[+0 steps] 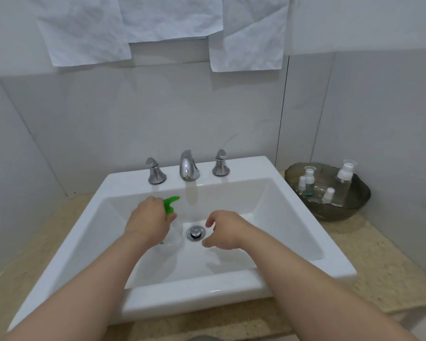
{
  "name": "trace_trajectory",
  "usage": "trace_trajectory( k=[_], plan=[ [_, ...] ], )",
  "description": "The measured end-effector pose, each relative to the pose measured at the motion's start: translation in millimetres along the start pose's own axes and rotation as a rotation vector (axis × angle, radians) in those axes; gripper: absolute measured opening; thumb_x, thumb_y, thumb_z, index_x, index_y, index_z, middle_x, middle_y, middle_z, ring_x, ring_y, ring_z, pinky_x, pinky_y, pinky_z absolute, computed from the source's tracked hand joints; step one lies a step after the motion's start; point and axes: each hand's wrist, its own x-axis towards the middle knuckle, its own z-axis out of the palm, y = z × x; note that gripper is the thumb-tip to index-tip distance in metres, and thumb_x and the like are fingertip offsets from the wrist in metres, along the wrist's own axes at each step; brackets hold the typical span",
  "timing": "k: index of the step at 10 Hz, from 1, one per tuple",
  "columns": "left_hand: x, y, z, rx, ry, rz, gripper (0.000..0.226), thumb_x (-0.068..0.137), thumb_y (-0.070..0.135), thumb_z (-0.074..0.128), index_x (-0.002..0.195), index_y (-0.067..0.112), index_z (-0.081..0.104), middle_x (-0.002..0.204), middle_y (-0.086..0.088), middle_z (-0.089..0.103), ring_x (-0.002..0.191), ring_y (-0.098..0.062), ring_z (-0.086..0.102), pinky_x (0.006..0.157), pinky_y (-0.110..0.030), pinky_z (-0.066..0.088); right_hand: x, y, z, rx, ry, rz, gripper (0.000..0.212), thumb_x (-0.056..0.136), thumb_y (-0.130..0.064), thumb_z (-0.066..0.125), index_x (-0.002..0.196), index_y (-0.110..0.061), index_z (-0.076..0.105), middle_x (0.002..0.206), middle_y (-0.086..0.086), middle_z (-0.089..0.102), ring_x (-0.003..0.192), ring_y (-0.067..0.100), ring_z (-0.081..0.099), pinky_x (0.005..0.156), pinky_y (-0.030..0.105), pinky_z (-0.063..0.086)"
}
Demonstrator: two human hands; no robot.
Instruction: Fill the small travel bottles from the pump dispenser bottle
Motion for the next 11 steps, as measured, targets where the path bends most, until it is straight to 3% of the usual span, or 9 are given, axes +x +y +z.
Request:
trace_trajectory(
  k=[1,2,3,4,5,6,7,9,11],
  plan=[
    [-18,37,-19,0.028,0.105,0.19,0.033,0.104,0.042,0.054,0.112,0.011,0.058,0.109,-0.008,0.055,0.106,-0.029,0.056,0.087,-0.039,0.044,-10,14,-5,0.108,0.022,-0.023,0.087,0.081,-0.042,0.083,0.152,-0.026,0.036,0.143,0.0,0.05,0.115,0.019,0.058,0.092,0.032,0.051],
    [-23,81,-42,-0.207,0.157,0.24,0.027,0.103,0.041,0.057,0.095,0.016,0.053,0.098,-0.003,0.049,0.095,-0.026,0.053,0.078,-0.038,0.041,-20,22,-8,0.278,0.122,-0.067,0.107,0.075,-0.048,0.087,0.155,-0.027,0.02,0.143,-0.003,0.049,0.115,0.017,0.055,0.084,0.029,0.047],
    [-10,119,-52,-0.397,0.194,0.326,0.029,0.102,0.04,0.059,0.088,0.015,0.056,0.095,-0.003,0.054,0.096,-0.027,0.056,0.078,-0.039,0.041,-27,31,-18,0.408,0.403,-0.055,0.093,0.073,-0.049,0.088,0.142,-0.024,0.03,0.121,-0.009,0.058,0.103,0.015,0.059,0.071,0.028,0.047],
    [6,139,-52,-0.483,0.172,0.402,0.036,0.104,0.046,0.053,0.118,0.014,0.063,0.11,0.002,0.057,0.104,-0.015,0.052,0.09,-0.033,0.041,-22,46,-34,0.346,0.611,0.056,0.092,0.067,-0.059,0.086,0.136,-0.025,0.035,0.119,-0.004,0.061,0.108,0.023,0.061,0.084,0.039,0.052],
    [14,142,-40,-0.6,0.214,0.299,0.045,0.105,0.051,0.045,0.125,0.015,0.063,0.113,0.002,0.066,0.104,-0.014,0.057,0.087,-0.033,0.042,-3,61,-49,0.351,0.719,0.148,0.098,0.064,-0.061,0.085,0.139,-0.023,0.035,0.127,0.008,0.059,0.12,0.031,0.055,0.097,0.044,0.051],
    [17,122,-4,-0.539,0.229,0.129,0.041,0.106,0.044,0.044,0.081,0.016,0.059,0.081,-0.001,0.064,0.084,-0.028,0.062,0.069,-0.037,0.043,23,64,-68,0.389,0.806,0.142,0.096,0.07,-0.049,0.086,0.143,-0.011,0.035,0.129,0.013,0.057,0.128,0.035,0.047,0.1,0.042,0.048],
    [22,87,42,-0.42,0.035,-0.029,0.047,0.107,0.042,0.042,0.068,0.017,0.048,0.072,-0.001,0.055,0.086,-0.033,0.062,0.068,-0.036,0.041,56,62,-89,0.427,0.85,0.166,0.095,0.073,-0.045,0.084,0.144,-0.008,0.033,0.131,0.014,0.057,0.129,0.037,0.049,0.1,0.04,0.047],
    [34,69,48,-0.474,-0.021,-0.1,0.053,0.106,0.047,0.046,0.064,0.014,0.047,0.066,-0.001,0.055,0.067,-0.019,0.052,0.064,-0.033,0.034,107,56,-106,0.425,0.869,0.181,0.092,0.075,-0.04,0.086,0.142,-0.004,0.034,0.138,0.017,0.052,0.132,0.037,0.047,0.102,0.039,0.041],
    [36,68,52,-0.474,-0.106,-0.043,0.048,0.103,0.044,0.051,0.065,0.015,0.049,0.069,-0.001,0.057,0.075,-0.024,0.058,0.067,-0.032,0.043,127,66,-91,0.416,0.816,0.182,0.098,0.074,-0.038,0.088,0.147,-0.002,0.033,0.146,0.019,0.045,0.136,0.036,0.044,0.108,0.041,0.04]
  ],
)
